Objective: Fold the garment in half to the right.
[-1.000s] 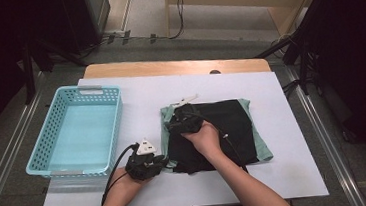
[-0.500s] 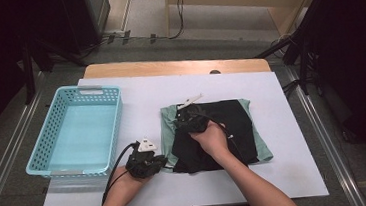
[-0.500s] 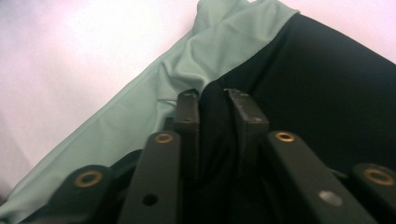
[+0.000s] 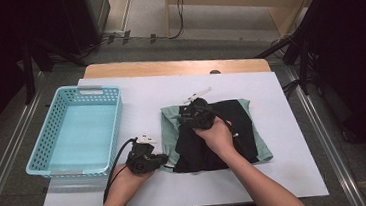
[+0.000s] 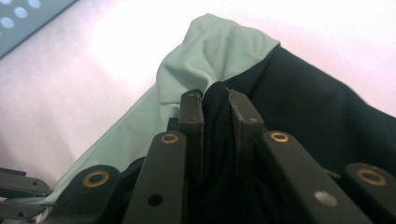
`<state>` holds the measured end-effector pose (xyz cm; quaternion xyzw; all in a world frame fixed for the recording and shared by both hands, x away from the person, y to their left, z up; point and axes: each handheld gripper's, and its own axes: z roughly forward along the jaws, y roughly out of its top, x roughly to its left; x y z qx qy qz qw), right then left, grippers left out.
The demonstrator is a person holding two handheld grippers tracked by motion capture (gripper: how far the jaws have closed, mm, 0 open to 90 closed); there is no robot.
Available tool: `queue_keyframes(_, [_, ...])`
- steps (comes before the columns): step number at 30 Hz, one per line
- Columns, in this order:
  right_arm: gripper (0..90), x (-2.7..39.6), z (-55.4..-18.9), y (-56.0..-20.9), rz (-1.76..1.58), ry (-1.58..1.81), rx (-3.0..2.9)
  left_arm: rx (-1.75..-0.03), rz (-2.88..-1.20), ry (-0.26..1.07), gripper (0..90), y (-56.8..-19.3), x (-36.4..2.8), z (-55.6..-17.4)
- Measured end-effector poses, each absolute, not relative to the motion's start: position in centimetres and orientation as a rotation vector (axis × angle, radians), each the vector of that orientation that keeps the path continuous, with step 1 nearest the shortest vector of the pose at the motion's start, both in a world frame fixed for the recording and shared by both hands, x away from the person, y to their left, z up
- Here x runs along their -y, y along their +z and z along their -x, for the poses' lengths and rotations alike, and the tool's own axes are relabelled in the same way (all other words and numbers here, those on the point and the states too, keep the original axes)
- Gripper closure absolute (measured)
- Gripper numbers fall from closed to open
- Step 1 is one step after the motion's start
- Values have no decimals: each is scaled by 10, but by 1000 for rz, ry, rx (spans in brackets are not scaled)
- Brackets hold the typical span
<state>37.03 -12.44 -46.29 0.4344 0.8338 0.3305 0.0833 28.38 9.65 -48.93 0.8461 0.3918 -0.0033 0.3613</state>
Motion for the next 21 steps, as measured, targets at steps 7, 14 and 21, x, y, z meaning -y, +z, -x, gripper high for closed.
queue_keyframes(7, [761,131,-368,-450,-1286,1021,-2481,-944,-2087,20,839,-464,-97,-276])
queue_keyframes(14, [761,139,-365,-438,-1306,1083,-2469,-875,-2067,40,839,-447,-88,-269])
queue_keyframes(21, [761,144,-363,-430,-1308,1116,-2453,-819,-2065,51,839,-435,-78,-265])
